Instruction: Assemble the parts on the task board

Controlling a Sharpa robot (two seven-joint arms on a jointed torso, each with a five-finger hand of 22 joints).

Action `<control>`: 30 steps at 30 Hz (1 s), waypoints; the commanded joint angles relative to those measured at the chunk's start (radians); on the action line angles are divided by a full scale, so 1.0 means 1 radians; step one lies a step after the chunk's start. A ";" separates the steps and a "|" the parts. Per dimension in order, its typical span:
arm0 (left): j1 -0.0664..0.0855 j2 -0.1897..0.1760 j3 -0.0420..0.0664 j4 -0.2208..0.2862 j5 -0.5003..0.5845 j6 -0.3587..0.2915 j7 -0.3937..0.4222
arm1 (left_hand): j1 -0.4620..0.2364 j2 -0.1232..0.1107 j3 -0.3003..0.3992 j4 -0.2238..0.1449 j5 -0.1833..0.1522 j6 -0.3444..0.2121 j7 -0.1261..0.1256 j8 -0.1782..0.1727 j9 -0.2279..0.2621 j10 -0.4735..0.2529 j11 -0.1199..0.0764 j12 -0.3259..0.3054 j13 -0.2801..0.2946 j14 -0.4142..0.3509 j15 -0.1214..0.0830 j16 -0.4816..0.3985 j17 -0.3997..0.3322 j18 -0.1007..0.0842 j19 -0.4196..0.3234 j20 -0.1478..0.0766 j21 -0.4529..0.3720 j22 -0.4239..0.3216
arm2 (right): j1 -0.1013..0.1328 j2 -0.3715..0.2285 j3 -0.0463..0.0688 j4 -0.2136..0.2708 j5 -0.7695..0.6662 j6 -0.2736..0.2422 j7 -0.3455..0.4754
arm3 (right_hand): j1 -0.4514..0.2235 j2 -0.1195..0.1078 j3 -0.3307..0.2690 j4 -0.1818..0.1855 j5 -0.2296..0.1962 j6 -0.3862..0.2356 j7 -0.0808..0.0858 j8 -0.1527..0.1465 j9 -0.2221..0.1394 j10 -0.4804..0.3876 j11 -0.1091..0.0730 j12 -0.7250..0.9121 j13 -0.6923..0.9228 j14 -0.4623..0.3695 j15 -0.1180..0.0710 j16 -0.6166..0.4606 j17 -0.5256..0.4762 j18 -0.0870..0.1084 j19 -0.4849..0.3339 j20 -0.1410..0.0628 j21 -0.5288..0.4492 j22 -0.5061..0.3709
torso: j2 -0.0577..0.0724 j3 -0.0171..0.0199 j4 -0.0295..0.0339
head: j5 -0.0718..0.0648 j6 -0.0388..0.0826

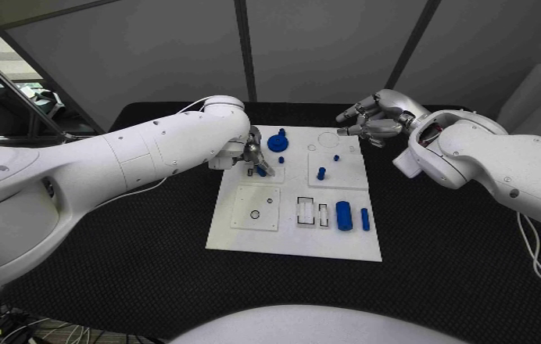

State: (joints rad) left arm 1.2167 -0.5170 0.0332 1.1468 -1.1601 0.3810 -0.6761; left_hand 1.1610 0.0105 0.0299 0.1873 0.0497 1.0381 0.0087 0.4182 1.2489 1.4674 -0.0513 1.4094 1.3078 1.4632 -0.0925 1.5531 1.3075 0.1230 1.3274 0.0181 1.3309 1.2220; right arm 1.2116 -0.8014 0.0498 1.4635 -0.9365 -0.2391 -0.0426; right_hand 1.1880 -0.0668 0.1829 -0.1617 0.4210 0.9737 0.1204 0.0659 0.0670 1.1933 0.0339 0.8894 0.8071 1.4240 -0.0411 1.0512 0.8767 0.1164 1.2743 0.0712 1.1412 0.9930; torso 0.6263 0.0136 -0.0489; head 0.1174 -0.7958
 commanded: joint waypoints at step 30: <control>0.008 0.007 0.000 -0.004 -0.008 0.025 0.003 | -0.019 -0.003 -0.034 0.025 -0.001 0.007 0.002 -0.005 0.003 0.066 0.002 0.004 0.220 0.103 -0.005 0.003 0.245 -0.038 0.005 -0.001 -0.002 0.003 | 0.002 0.001 0.001 0.000 -0.002 0.002 0.006 | -0.010 0.000 0.007 0.000 0.002 -0.009 -0.001 -0.002 0.000 -0.008 -0.002 -0.002 -0.001 0.005 -0.001 -0.005 -0.001 0.006 0.002 -0.002 -0.006 -0.001 | 0.000 0.0009 -0.0006 | -0.001 0.001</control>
State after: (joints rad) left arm 1.2229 -0.5115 0.0329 1.1436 -1.1619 0.3955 -0.6762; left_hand 1.1514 0.0094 -0.0001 0.2123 0.0497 1.0380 0.0088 0.4183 1.2509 1.4674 -0.0513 1.4094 1.3079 1.4632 -0.0925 1.5531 1.3075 0.1228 1.3274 0.0182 1.3309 1.2244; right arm 1.2116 -0.8004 0.0498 1.4621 -0.9365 -0.2391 -0.0425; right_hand 1.1880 -0.0668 0.1829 -0.1617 0.4210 0.9737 0.1204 0.0659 0.0671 1.1933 0.0339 0.8894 0.8073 1.4240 -0.0411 1.0512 0.8767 0.1164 1.2743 0.0712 1.1413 0.9930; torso 0.6261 0.0141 -0.0489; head 0.1160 -0.7952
